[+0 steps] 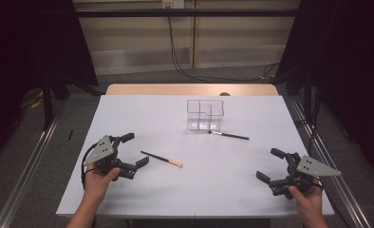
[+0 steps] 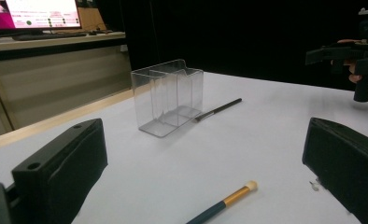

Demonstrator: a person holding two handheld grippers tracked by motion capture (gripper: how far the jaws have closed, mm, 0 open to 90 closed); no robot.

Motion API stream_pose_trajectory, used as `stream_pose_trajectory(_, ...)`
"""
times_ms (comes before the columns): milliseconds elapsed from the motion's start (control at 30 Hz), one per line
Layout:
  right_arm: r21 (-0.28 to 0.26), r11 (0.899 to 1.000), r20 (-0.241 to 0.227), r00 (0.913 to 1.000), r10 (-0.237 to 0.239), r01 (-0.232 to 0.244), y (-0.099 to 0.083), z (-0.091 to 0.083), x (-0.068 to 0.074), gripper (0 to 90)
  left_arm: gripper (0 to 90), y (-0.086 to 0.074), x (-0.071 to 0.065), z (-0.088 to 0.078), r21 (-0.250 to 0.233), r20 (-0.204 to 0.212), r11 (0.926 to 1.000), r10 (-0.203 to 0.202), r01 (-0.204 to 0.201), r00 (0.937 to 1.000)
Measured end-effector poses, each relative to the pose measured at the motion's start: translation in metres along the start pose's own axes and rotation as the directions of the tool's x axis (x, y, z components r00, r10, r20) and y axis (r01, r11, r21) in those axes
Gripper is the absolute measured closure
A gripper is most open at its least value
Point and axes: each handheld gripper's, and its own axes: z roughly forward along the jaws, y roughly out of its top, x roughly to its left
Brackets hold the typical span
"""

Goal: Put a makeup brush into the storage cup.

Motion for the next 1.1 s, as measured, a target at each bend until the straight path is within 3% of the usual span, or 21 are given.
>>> stream_pose_trajectory(467, 0.0, 1.0, -0.001, 1.0, -0.005, 0.005, 0.0, -0.001, 0.0, 0.0, 0.0, 0.003, 0.0, 0.039, -0.007, 0.044, 0.9999, 0.012, -0.012, 0.9989)
stream_pose_trajectory(833, 0.004, 1.0, -0.005, 0.9999, -0.01, 0.01, 0.0, -0.001, 0.0, 0.0, 0.0, 0.004, 0.0, 0.046, 0.036, 0.064, 0.9993, 0.001, -0.004, 0.9979)
stream_pose_trajectory(1100, 0.008, 1.0, -0.006, 0.9998, -0.018, 0.018, 0.0, 0.0, 0.001, 0.0, 0.0, 0.01, 0.004, 0.057, 0.157, 0.075, 0.9875, -0.023, 0.011, 0.9969)
